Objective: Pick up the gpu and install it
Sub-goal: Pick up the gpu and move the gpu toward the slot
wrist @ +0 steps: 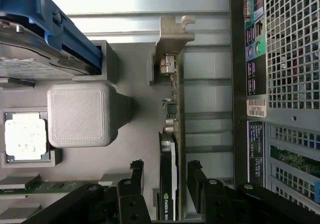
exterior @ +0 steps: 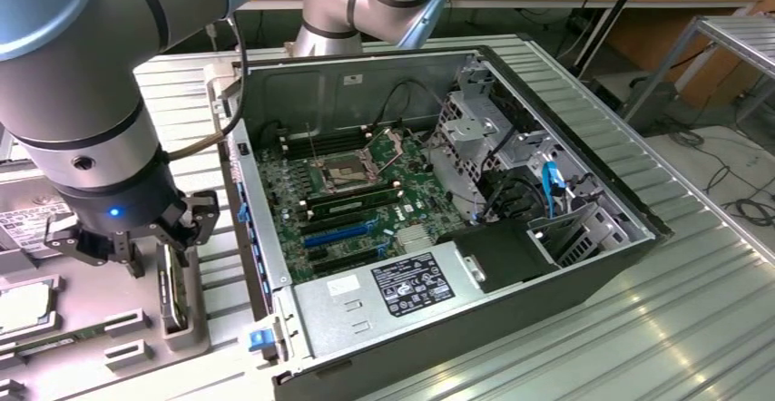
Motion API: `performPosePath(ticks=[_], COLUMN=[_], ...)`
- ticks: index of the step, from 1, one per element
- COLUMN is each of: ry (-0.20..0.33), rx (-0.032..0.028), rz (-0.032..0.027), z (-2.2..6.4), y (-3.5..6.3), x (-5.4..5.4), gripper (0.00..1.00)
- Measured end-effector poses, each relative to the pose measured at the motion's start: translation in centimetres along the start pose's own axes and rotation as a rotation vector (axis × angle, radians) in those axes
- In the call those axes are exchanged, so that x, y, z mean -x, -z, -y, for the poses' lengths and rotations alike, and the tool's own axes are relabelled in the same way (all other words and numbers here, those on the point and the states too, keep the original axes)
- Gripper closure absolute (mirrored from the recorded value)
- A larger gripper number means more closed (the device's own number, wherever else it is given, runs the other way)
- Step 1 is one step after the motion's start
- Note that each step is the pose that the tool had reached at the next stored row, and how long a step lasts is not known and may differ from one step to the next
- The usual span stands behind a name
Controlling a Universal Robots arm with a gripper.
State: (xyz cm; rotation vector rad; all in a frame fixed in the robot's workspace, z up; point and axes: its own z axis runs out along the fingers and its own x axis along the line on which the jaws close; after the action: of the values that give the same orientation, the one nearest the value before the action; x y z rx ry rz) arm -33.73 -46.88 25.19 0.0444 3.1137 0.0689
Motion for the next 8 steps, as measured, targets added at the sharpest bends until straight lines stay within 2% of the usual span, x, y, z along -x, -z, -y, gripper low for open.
performPosePath(ticks=[8], ry=[0.0], rx=[0.0001], rz=[0.0001], z=[0.18], y=[-0.56], x=[-0.01], gripper=[0.52])
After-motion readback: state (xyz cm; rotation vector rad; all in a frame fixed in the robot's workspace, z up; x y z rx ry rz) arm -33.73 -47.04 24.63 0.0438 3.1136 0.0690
